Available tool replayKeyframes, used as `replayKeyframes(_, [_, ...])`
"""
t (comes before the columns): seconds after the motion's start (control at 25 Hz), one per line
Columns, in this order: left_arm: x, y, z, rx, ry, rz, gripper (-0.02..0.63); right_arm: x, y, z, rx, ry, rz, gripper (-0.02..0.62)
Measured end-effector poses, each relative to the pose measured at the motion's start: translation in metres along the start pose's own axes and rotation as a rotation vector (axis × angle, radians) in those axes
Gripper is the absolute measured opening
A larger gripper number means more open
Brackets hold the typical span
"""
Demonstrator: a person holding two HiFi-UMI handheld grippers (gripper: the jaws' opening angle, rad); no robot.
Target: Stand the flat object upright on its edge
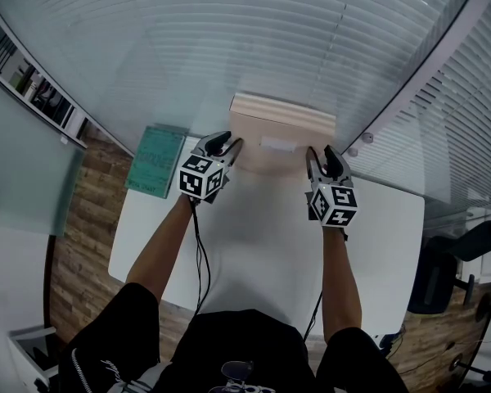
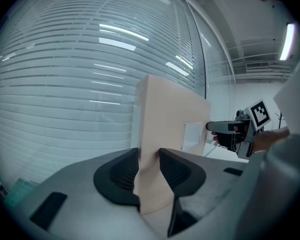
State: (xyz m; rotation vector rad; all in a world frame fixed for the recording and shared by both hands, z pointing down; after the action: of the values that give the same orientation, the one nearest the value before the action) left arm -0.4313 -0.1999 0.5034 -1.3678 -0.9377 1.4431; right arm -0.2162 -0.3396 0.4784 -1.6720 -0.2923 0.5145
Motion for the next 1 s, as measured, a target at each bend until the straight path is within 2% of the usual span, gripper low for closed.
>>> replayKeyframes(0.36, [0.003,-0.002,-0.002,-0.008,-0.005,0.036,0.138,0.004,-0.003,-0.003,-0.051,0.007,0.013,0.179])
replayKeyframes(1.0, [0.023,0.005,-0.009,0.001,0.009,0.012,0.138,0.022,-0.002,0.003,-0.028,0.005,0.036,0.179])
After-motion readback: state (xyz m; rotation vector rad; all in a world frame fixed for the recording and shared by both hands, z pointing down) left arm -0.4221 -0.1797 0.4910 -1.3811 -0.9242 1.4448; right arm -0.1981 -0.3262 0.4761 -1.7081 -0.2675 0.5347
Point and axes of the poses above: the fingertips, and each gripper's own axes: x backward along the fingers, z to its left, y out of its top, the point moved 5 cm from there along x, backward along the fingers, and after that the axes turned 1 degree about -y, right-handed, at the moved point
